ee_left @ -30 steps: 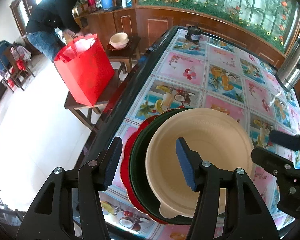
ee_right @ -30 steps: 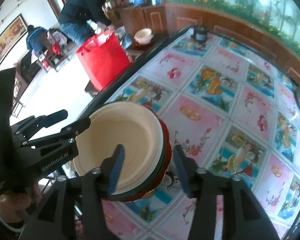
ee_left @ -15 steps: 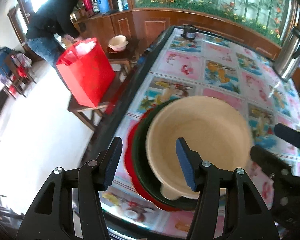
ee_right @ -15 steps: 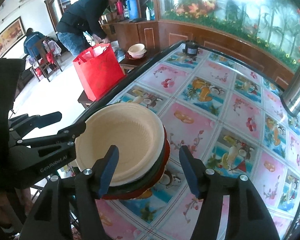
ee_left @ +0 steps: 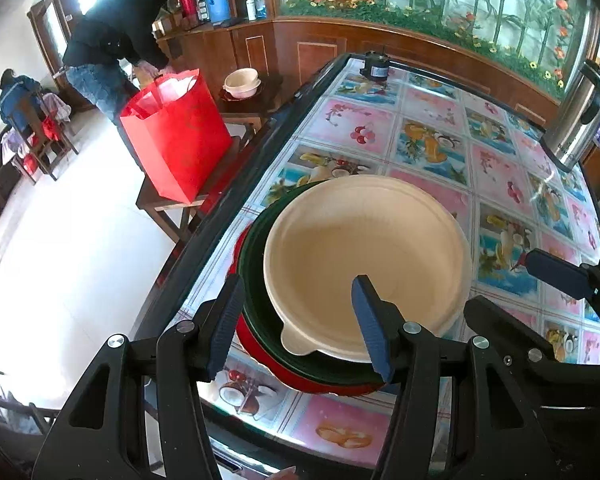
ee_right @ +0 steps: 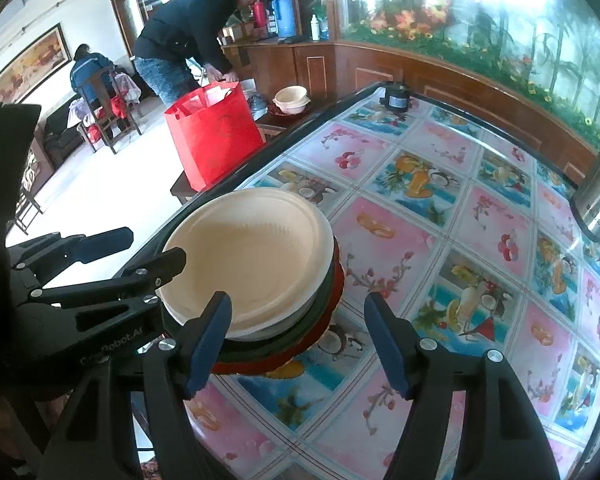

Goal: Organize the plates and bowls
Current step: 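Open both tools and withdraw them from the tan bowl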

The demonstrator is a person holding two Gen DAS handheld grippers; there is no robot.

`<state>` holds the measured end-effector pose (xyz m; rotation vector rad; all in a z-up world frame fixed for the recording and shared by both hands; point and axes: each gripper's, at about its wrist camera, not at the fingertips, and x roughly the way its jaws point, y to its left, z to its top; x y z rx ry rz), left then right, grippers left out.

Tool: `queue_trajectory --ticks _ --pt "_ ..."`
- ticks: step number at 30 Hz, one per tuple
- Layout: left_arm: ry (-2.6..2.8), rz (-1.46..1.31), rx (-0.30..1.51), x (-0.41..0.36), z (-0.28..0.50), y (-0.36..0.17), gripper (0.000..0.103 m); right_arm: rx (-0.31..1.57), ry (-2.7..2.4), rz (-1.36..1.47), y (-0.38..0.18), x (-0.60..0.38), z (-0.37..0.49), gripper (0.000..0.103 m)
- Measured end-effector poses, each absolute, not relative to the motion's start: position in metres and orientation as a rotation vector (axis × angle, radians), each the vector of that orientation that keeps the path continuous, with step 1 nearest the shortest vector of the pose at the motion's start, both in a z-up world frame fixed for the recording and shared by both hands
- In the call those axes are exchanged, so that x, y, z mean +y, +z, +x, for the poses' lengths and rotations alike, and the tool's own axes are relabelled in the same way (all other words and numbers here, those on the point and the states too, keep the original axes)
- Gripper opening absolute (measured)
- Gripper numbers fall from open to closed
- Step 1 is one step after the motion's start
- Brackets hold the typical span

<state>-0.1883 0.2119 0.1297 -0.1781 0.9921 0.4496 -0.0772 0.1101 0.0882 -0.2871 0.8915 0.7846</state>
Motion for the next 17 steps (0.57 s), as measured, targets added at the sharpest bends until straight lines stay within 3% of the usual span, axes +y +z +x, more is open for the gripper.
queue_trajectory --ticks 17 --pt "0.403 -0.209 0.986 0.2131 -0.1915 0.1280 0.057 0.902 0.777 -0.271 0.0885 0.1061 -0.0774 0.069"
